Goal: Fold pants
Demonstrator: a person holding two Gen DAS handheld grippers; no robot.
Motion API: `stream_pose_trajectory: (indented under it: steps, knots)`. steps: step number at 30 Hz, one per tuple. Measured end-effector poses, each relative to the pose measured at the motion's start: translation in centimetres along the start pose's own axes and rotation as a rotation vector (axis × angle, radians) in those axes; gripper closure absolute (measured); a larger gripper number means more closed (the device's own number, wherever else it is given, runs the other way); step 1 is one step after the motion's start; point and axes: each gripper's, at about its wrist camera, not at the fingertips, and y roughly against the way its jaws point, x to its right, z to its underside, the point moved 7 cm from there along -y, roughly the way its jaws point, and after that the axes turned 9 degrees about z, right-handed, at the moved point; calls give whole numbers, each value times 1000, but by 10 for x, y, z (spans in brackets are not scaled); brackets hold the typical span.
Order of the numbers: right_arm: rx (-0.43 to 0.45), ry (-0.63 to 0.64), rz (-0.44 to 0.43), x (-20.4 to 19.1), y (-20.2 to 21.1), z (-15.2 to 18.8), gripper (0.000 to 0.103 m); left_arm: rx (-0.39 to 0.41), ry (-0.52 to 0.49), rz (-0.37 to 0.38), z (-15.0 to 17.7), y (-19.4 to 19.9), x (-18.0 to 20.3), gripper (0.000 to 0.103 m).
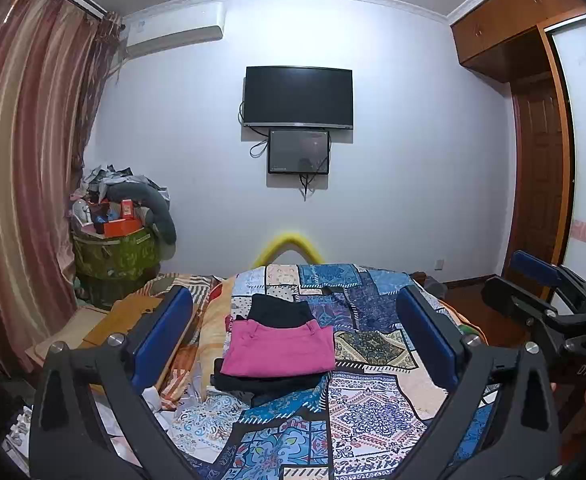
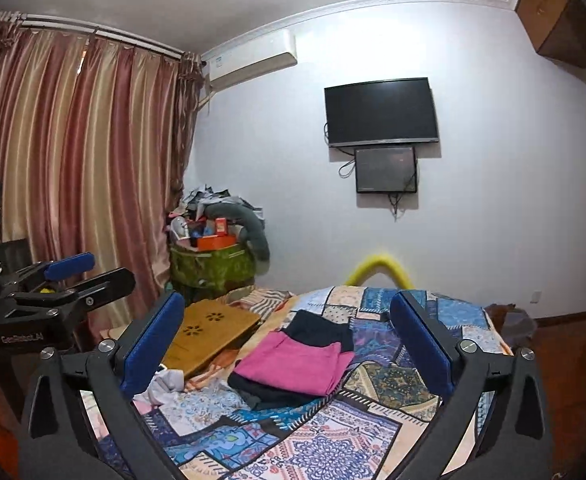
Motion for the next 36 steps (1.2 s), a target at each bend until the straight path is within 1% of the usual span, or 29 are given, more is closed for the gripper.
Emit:
stream_pose_trajectory:
  steps: [9,20,36]
  knots:
    - [-8,-8,7,4,8,5,1,0,13,9,6,6,3,0]
    - [-28,-14,15,5,8,11,1,-20,23,8,12,-1,0,0]
    - [-54,-20,30,6,10,15,1,-29,10,36,17,-8,-2,0]
